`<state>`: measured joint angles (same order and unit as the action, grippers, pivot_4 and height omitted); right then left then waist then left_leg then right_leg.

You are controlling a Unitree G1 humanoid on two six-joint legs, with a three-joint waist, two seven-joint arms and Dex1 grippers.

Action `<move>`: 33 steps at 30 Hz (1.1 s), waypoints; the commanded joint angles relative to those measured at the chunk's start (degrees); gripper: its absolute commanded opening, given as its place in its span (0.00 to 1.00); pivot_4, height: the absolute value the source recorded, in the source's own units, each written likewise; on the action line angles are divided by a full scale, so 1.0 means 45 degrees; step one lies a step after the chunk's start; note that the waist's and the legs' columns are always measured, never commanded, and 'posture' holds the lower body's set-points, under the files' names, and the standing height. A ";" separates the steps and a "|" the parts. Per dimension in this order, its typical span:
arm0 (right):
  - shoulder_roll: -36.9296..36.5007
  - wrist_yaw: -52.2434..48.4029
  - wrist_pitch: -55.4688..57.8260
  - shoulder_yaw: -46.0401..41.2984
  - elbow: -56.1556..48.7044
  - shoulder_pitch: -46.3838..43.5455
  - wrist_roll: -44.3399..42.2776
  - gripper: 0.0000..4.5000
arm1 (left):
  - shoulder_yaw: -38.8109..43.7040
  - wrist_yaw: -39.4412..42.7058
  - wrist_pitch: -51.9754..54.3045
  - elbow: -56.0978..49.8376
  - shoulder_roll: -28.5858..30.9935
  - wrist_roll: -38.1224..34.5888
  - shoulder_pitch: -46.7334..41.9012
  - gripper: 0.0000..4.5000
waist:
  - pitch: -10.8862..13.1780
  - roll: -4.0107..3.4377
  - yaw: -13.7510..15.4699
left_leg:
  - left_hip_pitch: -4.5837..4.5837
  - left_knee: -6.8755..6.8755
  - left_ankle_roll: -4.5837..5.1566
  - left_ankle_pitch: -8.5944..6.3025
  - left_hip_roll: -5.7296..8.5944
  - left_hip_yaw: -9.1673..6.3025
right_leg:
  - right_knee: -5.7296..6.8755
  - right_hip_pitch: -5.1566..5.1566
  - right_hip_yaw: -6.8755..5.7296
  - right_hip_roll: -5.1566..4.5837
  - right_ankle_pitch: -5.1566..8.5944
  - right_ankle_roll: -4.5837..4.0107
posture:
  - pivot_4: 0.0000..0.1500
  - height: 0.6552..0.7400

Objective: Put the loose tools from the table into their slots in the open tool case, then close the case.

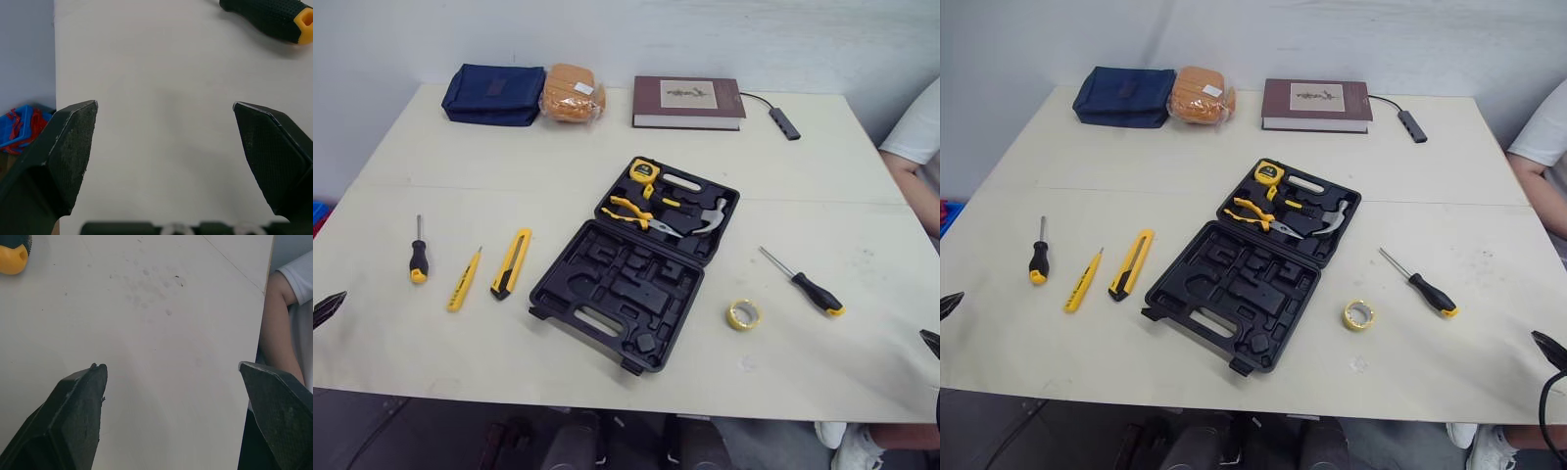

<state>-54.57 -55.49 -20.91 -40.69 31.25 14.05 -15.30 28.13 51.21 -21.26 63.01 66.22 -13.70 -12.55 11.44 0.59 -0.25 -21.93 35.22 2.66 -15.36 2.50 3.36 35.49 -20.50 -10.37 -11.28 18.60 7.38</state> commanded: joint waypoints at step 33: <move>0.1975 0.0224 0.4071 0.2448 -0.8054 -0.0037 -0.2504 1.00 | -0.2193 0.2577 0.4286 -0.7098 -0.2658 -0.1181 -0.2830 0.99 | 0.0005 -0.0008 0.0067 | 0.0007 0.0034 -0.0009 -0.0009 -0.0045 0.0035 | 0.0030 0.0003 0.0090 0.0075 -0.0019 -0.0023 | 1.00 1.00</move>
<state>-46.21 -55.48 -4.62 -30.21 0.08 13.51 -24.66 18.96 63.27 -2.54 33.73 54.31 -19.04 -24.26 11.47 0.55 0.05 -21.90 35.40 2.61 -15.40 2.29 3.51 35.63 -20.48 -9.96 -10.92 18.51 7.27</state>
